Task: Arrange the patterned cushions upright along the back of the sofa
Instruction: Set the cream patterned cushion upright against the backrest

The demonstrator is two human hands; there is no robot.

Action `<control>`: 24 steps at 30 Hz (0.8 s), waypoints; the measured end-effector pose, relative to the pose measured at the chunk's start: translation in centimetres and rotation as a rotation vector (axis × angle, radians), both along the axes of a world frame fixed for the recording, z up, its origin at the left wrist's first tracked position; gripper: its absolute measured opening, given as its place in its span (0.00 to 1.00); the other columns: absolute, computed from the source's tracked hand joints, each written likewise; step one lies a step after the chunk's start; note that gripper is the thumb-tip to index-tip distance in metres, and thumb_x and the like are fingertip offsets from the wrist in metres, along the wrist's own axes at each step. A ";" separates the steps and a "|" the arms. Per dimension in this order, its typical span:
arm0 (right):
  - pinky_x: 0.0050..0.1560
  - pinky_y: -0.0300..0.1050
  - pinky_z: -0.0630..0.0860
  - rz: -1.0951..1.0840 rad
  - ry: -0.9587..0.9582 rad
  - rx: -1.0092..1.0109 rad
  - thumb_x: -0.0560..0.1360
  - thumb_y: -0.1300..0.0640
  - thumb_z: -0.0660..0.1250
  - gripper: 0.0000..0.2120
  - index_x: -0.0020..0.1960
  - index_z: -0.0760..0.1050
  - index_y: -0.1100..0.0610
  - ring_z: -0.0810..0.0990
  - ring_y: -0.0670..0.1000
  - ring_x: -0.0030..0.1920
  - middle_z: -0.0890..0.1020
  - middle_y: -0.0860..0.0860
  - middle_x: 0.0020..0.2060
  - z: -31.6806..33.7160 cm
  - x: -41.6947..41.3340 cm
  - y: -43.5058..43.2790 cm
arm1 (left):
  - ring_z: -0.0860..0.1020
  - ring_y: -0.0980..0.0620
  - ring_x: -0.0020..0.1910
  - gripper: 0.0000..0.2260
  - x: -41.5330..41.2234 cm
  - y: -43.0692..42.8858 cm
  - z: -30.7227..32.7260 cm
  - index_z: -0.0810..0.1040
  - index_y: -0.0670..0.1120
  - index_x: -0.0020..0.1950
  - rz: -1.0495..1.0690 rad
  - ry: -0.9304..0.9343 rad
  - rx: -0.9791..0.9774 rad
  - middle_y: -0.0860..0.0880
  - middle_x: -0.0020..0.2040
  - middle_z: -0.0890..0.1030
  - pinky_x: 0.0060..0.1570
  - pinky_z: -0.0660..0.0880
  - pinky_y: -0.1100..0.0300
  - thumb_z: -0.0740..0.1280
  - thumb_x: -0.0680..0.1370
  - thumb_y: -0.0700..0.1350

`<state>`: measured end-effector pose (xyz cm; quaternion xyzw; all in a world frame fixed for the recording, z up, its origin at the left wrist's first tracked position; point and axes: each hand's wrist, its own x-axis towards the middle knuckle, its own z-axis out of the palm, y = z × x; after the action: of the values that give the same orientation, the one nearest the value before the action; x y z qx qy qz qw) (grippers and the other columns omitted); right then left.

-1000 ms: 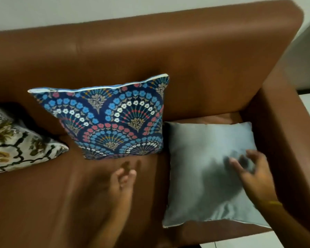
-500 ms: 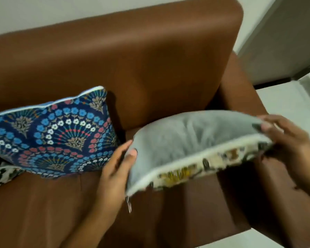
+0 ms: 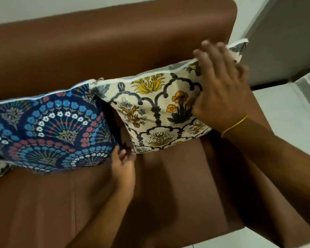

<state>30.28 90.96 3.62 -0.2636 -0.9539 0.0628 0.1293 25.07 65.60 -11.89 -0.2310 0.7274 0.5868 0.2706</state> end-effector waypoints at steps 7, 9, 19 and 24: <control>0.69 0.72 0.67 -0.070 -0.319 0.013 0.66 0.51 0.71 0.28 0.65 0.78 0.55 0.77 0.64 0.71 0.83 0.56 0.63 -0.8 -2.9 0.6 | 0.74 0.46 0.71 0.13 -0.3 4.9 -1.0 0.83 0.48 0.55 -0.129 -0.428 0.300 0.47 0.67 0.83 0.69 0.67 0.43 0.76 0.72 0.38; 0.73 0.74 0.65 -0.214 -0.271 -0.058 0.71 0.50 0.71 0.22 0.63 0.81 0.54 0.79 0.66 0.69 0.85 0.58 0.61 -0.1 -3.1 1.3 | 0.72 0.47 0.74 0.14 -1.1 5.6 1.2 0.80 0.48 0.60 -0.152 -0.358 0.359 0.51 0.65 0.82 0.75 0.63 0.36 0.74 0.77 0.36; 0.70 0.63 0.74 -0.381 0.048 -0.565 0.63 0.45 0.64 0.35 0.68 0.78 0.57 0.77 0.71 0.68 0.80 0.65 0.63 -2.3 2.8 7.8 | 0.81 0.49 0.66 0.33 -3.9 4.0 10.6 0.62 0.55 0.67 -0.299 0.224 0.206 0.56 0.66 0.77 0.55 0.82 0.47 0.79 0.75 0.36; 0.76 0.66 0.72 -0.433 0.092 -0.665 0.67 0.45 0.65 0.36 0.73 0.71 0.56 0.71 0.68 0.75 0.74 0.61 0.71 -4.2 2.8 7.2 | 0.82 0.42 0.68 0.45 -3.6 6.7 6.6 0.54 0.70 0.57 -0.306 0.105 0.190 0.51 0.76 0.74 0.51 0.87 0.47 0.84 0.58 0.50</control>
<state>33.05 98.13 -0.61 -0.4829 -0.7972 0.3510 0.0898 21.47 72.33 -5.32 -0.0604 0.7084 0.6162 0.3389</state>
